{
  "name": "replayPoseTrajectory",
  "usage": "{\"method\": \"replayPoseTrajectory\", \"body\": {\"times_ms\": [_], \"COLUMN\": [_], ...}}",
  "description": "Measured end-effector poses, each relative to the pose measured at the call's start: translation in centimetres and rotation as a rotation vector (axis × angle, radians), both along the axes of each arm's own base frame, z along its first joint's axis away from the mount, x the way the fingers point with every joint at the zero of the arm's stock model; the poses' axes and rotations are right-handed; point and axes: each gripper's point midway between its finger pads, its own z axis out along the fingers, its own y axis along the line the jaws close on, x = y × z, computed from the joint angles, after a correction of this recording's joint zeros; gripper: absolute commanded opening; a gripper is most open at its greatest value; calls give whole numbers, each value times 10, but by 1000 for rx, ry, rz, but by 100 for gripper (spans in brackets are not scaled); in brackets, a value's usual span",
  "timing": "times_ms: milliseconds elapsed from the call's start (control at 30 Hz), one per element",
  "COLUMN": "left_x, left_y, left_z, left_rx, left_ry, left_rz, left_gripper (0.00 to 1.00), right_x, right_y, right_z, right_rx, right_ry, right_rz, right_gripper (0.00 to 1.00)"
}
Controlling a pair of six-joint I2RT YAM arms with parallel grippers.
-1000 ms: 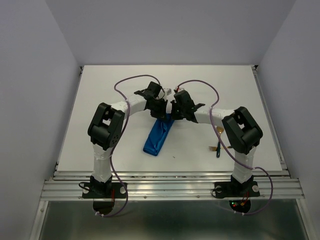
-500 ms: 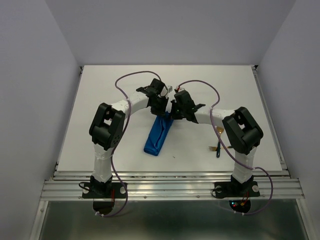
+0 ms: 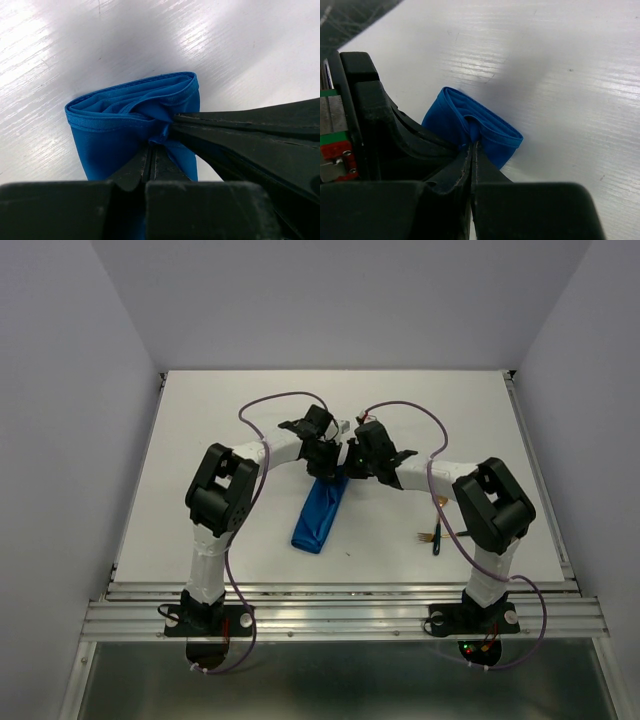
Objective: Fold the napkin into a case and place the utensils inside
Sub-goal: Stuff the top corner of the smaller-rectangle-folded napkin into the folded napkin.
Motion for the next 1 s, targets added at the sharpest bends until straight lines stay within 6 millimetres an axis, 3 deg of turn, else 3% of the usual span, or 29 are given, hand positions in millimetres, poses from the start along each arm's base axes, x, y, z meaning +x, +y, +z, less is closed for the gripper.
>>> {"method": "replayPoseTrajectory", "body": {"times_ms": [267, 567, 1000], "left_x": [2, 4, 7], "left_y": [-7, -11, -16], "left_z": [0, -1, 2], "left_rx": [-35, -29, -47], "left_ry": [1, -6, 5], "left_rz": [21, 34, 85], "left_gripper": [0, 0, 0], "right_x": [-2, -3, -5], "right_y": [3, 7, 6], "right_z": [1, 16, 13], "right_rx": [26, 56, 62], "right_ry": [7, -11, 1], "right_rz": [4, 24, 34], "right_gripper": [1, 1, 1]}}
